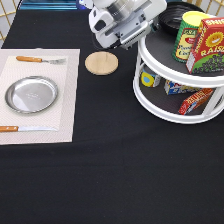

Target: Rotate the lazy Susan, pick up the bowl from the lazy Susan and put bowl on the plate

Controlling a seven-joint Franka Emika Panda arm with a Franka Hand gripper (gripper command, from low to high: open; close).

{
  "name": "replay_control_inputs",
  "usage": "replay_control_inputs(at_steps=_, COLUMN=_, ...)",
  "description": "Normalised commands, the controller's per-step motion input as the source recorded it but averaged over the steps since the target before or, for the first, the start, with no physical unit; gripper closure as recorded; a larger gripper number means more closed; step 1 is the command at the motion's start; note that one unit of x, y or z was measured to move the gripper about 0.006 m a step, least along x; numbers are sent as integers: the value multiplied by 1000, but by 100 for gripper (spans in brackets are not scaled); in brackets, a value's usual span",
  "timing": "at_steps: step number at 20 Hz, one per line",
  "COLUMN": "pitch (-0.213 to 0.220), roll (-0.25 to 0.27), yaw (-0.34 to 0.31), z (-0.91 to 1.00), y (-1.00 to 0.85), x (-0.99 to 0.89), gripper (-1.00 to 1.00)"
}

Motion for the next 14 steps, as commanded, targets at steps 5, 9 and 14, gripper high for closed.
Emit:
replay_control_inputs(at_steps=5, pitch=32, roll=-110, yaw=-78, z=12, y=0, x=639, gripper=-100)
replay_control_inputs(at_steps=9, pitch=22, roll=-112, yaw=-48, z=26, y=14, x=776, gripper=-100)
replay_control_inputs(at_steps=14, pitch=28, roll=-129, yaw=-2, z=82, y=235, x=843, gripper=-100)
